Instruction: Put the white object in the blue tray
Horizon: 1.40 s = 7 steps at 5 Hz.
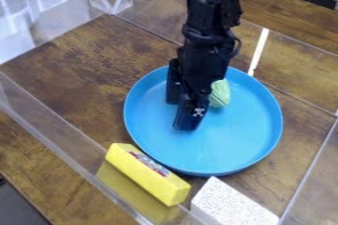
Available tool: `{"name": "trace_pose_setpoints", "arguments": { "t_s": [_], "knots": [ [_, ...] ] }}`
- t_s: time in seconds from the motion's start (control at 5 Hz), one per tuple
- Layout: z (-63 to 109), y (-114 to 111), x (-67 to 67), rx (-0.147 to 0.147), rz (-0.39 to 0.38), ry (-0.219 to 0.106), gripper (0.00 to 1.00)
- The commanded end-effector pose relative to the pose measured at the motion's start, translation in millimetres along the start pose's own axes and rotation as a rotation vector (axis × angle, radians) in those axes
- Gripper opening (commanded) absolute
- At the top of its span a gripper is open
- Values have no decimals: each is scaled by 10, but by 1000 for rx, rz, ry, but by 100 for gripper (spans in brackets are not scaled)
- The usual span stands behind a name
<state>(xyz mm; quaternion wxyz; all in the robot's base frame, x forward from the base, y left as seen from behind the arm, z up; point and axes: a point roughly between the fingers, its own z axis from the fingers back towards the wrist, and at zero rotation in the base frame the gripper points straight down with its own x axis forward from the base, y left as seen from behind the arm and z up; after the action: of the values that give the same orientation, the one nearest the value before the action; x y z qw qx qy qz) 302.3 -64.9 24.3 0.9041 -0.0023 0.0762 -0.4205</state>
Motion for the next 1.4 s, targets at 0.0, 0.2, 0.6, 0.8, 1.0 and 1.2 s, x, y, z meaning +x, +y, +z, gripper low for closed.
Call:
{"name": "trace_pose_setpoints", "arguments": {
  "t_s": [0.0, 0.2, 0.6, 0.8, 1.0, 1.2],
  "knots": [
    [277, 85, -31, 44, 23, -59, 100],
    [365, 98, -52, 56, 29, -70, 100],
    [654, 105, -112, 98, 48, -98, 100],
    [738, 97, -129, 119, 44, -107, 100],
    [820, 91, -148, 134, 45, -117, 100],
    [867, 94, -158, 148, 42, -121, 100]
  ]
}}
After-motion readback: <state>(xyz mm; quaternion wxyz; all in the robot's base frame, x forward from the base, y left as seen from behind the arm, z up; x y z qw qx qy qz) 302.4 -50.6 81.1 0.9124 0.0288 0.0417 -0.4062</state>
